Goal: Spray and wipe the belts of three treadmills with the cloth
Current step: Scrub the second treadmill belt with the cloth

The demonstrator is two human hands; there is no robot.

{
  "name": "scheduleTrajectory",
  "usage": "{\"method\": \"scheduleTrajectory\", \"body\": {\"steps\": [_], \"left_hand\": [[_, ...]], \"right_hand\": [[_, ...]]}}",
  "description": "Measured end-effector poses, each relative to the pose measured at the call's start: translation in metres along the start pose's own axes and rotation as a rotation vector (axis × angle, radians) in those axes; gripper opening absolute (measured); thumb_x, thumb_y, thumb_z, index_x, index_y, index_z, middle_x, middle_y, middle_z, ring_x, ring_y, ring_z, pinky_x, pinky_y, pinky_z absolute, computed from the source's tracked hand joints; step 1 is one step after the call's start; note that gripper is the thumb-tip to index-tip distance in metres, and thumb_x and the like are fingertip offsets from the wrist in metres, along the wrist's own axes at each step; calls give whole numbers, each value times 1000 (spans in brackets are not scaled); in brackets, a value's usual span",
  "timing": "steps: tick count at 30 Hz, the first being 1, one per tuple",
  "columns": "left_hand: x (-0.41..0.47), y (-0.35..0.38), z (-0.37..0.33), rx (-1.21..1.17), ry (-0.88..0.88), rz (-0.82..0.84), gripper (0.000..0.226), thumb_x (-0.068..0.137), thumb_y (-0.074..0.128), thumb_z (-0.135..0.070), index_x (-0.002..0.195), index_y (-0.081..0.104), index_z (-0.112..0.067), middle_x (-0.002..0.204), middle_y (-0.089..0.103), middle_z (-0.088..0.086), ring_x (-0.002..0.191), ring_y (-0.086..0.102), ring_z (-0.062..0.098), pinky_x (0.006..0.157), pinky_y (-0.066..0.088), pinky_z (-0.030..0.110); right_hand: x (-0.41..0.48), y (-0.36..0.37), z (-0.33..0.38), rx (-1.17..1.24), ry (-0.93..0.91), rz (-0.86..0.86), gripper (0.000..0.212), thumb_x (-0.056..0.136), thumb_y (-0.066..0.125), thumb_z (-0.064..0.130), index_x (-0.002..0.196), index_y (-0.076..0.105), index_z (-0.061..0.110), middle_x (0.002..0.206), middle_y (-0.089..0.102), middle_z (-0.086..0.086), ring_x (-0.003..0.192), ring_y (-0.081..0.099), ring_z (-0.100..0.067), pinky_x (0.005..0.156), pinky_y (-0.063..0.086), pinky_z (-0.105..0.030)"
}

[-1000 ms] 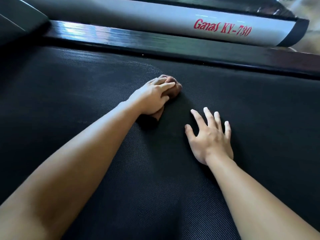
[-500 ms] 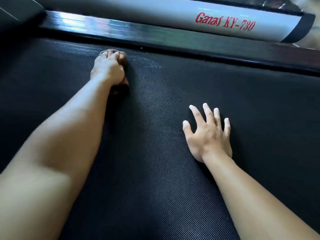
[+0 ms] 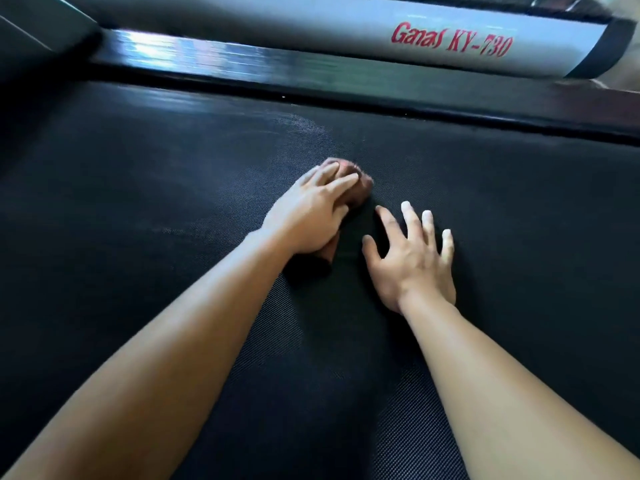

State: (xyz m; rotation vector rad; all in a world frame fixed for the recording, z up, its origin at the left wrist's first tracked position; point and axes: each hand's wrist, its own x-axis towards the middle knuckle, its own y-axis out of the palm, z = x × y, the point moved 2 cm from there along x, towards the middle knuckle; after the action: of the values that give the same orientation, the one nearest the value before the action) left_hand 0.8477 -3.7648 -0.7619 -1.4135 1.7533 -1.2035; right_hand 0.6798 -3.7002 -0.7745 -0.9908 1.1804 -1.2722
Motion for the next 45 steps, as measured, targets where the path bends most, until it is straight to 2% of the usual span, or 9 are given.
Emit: {"method": "scheduleTrajectory", "body": {"steps": [7,12,18,23,28,32,37,41,45], "left_hand": [[-111,-44,99,44,-294,-105,59,97,59,-31,152,38,-32,163,26,4,151,22,28,124,18,41],[-94,-76,160,82,-548,-188,59,97,56,-30,153,38,-27,164,24,11,151,20,29,124,16,38],[-26,-40,77,68,-359,-126,58,98,53,-32,153,36,-27,165,21,9,152,16,28,124,9,33],[-49,-6,-5,44,-182,-56,58,101,48,-34,155,29,-30,166,16,5,153,10,26,125,3,33],[-113,-19,17,6,-210,-81,55,100,53,-33,153,36,-32,164,24,3,151,17,27,124,9,35],[-145,-47,86,11,-407,-175,57,97,60,-24,151,42,-27,162,30,6,149,24,32,124,16,39],[-119,-74,142,49,-601,-203,57,99,54,-28,153,36,-27,165,21,9,151,17,30,124,12,38],[-61,-64,129,78,-560,-173,58,100,50,-33,155,33,-26,166,18,10,152,14,30,125,9,37],[-24,-35,65,88,-399,-127,58,101,49,-34,155,32,-26,165,18,11,152,15,29,124,8,34]], "right_hand": [[-1,0,0,26,-12,-11,61,95,20,64,153,15,45,166,2,5,152,-5,-21,121,-5,-51],[-2,1,1,11,-9,-22,62,94,20,63,153,15,45,166,3,5,152,-4,-22,121,-5,-51],[-1,2,1,18,-9,-29,61,94,20,63,152,15,46,166,3,5,152,-4,-21,121,-5,-51],[1,1,0,11,5,-15,61,94,22,63,153,16,46,166,3,6,152,-6,-20,121,-5,-50],[0,1,0,0,1,-9,62,94,19,64,153,14,46,166,2,6,152,-5,-21,122,-5,-51],[0,1,0,-2,1,-10,62,94,19,64,153,14,45,166,2,5,152,-5,-21,122,-4,-51],[1,2,0,6,-3,-19,61,94,20,64,153,15,45,166,3,5,152,-4,-22,121,-5,-51],[1,3,0,6,-1,-18,61,94,19,63,153,15,45,166,2,5,152,-4,-22,121,-6,-51],[0,3,0,12,-8,-26,61,94,19,64,152,15,46,166,3,4,152,-5,-22,121,-6,-51]]}}
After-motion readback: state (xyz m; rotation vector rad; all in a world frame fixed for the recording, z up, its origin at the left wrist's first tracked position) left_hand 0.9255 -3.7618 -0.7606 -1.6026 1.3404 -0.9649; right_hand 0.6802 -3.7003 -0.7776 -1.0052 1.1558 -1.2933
